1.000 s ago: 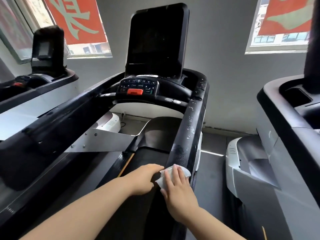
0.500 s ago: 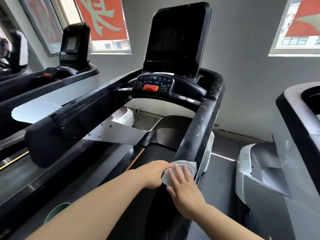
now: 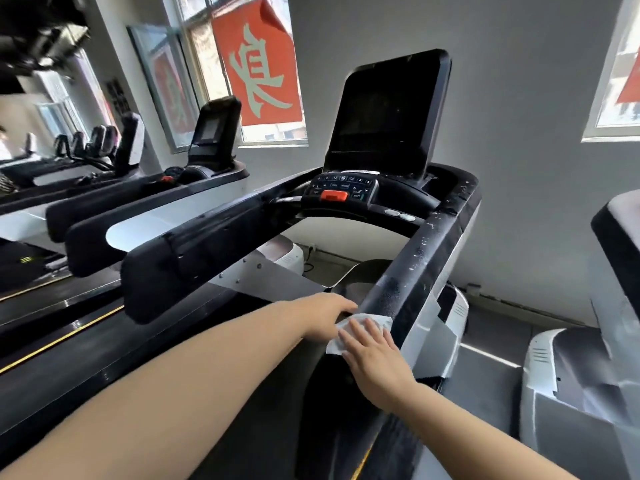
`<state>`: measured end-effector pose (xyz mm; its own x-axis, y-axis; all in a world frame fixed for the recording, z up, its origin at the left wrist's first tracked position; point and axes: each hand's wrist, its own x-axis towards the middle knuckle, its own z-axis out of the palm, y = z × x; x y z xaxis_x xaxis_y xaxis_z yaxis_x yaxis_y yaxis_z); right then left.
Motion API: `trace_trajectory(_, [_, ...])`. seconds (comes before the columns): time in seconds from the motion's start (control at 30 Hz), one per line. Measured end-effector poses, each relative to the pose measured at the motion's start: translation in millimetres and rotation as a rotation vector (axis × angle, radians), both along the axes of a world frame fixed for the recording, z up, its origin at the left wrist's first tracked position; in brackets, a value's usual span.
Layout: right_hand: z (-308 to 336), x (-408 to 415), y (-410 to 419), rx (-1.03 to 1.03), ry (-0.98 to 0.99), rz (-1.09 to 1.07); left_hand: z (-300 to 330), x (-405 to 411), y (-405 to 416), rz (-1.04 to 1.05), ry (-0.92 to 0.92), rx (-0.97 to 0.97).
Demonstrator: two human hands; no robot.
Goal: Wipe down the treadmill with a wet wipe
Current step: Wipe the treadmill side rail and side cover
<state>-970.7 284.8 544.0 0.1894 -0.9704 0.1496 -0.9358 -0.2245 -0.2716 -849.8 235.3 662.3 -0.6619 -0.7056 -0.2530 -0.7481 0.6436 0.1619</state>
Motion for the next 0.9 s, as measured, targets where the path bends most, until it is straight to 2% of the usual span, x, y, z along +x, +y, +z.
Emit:
trace_trajectory(0.2, [-12,-28,-25,-0.112,-0.101,-0.150,-22,-12,-2,0.052,0.014,-0.088])
trace_trajectory(0.4, [-26,-24,-30,-0.121,-0.335,-0.141,-57,-43,-46,0.121,0.179,-0.106])
trace_trajectory(0.57, [-19,-70,-75,-0.080,-0.530,-0.246,-55,-74,-70,0.024,0.291,-0.144])
trace_trajectory(0.8, [-22,-49,-52,-0.115,-0.482,-0.218,-43,-77,-97,-0.069,0.176,-0.024])
trace_trajectory(0.9, [-9,-59,-66,-0.044,-0.466,-0.283,-41,-74,-106,-0.050,0.164,0.084])
